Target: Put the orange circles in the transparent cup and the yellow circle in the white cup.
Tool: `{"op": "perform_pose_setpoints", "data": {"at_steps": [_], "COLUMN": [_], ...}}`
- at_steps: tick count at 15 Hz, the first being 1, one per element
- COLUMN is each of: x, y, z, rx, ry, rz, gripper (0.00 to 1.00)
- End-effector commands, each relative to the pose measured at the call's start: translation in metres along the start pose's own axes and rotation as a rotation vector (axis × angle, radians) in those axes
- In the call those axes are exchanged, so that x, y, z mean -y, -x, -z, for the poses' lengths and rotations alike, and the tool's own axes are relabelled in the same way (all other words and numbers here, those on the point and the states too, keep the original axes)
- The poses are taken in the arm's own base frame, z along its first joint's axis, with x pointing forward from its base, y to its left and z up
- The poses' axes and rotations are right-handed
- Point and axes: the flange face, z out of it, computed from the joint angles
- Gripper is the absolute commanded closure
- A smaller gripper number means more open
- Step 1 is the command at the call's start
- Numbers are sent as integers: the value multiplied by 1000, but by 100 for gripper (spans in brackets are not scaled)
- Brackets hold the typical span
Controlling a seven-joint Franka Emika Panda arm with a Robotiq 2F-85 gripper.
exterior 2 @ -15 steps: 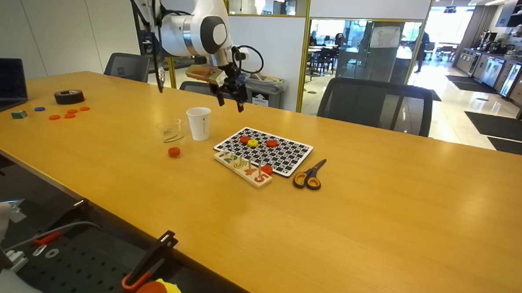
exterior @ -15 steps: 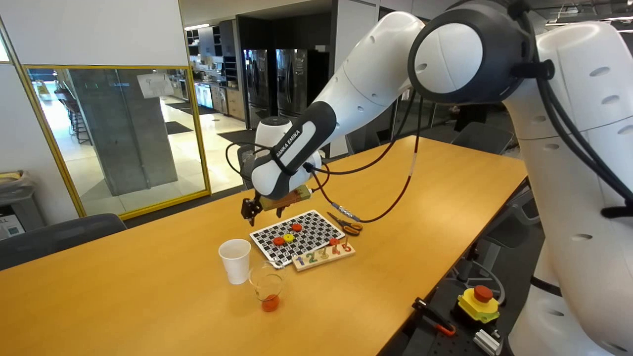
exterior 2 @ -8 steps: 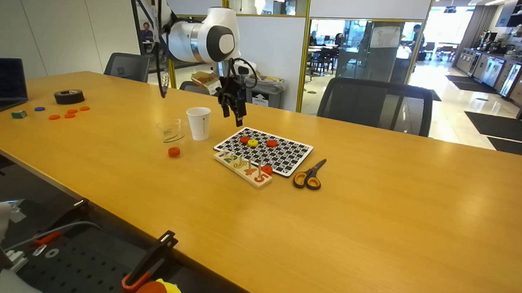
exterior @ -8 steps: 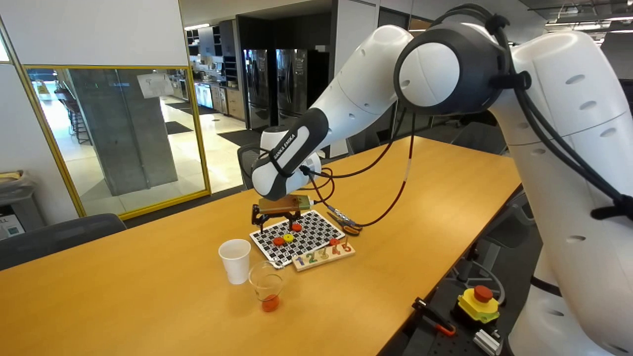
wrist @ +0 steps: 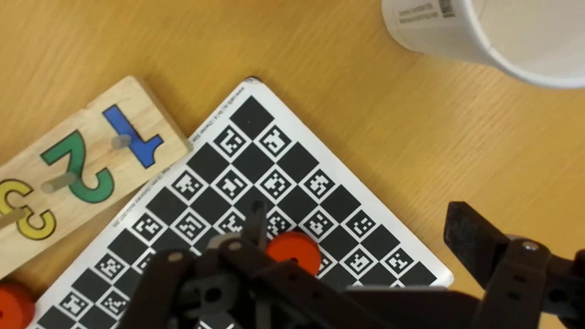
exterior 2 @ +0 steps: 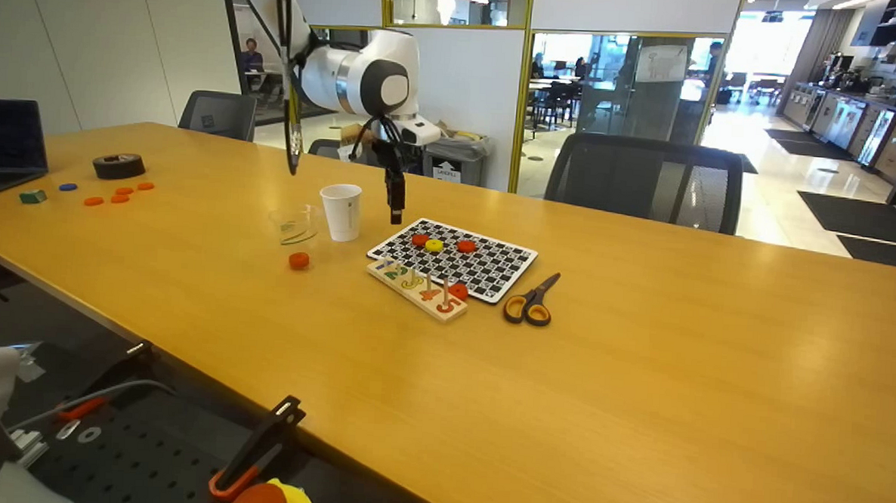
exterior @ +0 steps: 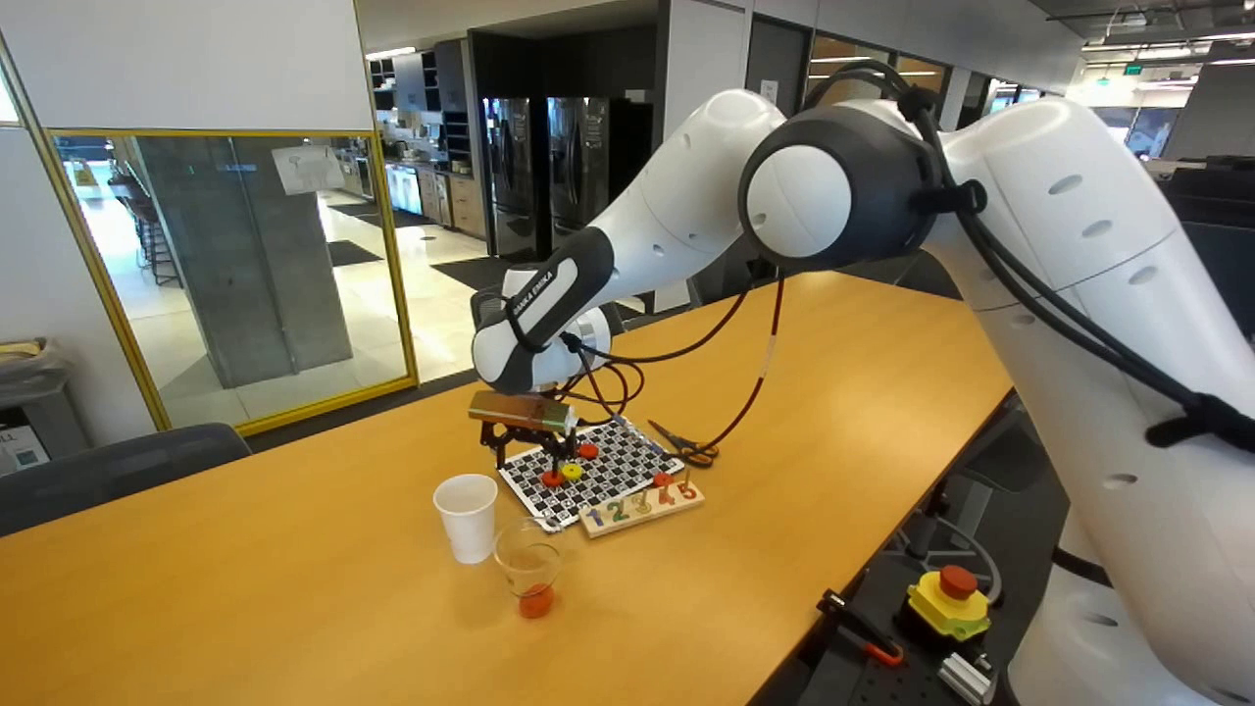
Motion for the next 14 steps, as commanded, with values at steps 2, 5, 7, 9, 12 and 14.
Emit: {"op": "perform_pose_setpoints", "data": {"at_steps": [2,5,7,9,12,14], "x": [14,13,12,9,2,-3], "y": [-20,-29,-34,-38,-40,-41], "z": [-21,-30,-34,-34,-30,-29], "rx": [11,-34,-60,-78,-94,-100], "ry": [-47,-40,-45,-55,-53,-53], "rz": [-194,-243,-265,-280,-292,-301], "gripper": [0,0,0,0,0,0]}}
